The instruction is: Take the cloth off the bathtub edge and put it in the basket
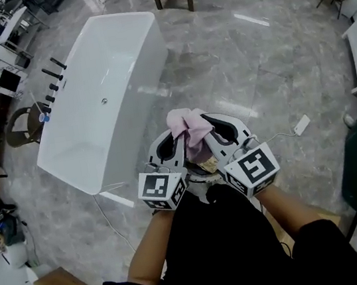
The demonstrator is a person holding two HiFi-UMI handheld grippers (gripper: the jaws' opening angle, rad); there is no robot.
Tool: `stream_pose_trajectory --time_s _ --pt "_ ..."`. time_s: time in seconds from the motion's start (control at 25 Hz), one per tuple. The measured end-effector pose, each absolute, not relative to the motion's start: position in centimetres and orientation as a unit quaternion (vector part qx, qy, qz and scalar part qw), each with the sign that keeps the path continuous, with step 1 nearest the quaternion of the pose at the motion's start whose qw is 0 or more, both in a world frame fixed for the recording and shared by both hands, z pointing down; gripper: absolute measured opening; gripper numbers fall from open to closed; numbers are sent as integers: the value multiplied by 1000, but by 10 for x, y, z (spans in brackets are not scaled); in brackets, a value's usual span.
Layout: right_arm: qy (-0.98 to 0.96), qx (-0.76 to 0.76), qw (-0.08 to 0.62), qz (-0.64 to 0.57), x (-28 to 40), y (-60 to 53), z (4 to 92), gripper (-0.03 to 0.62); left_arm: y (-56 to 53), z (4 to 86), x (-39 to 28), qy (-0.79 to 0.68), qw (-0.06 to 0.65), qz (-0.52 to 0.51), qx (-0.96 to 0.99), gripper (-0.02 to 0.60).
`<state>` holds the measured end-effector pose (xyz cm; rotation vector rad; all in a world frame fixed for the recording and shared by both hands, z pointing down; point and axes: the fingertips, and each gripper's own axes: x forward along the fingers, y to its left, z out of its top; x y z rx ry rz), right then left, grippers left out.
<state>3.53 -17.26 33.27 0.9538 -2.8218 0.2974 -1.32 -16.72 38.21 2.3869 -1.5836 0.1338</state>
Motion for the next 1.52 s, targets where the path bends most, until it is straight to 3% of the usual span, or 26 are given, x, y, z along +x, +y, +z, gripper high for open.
stream_pose_trajectory --time_s 0.6,1.0,1.52 --pt "-890 377 166 195 27 -163 514 46 -154 562 -35 -515 227 120 818 25" --pt "-848 395 247 251 41 -151 669 46 -144 713 -29 -499 342 156 781 25" --pt "-785 442 332 279 77 -174 840 46 -166 884 -21 -438 368 240 785 25"
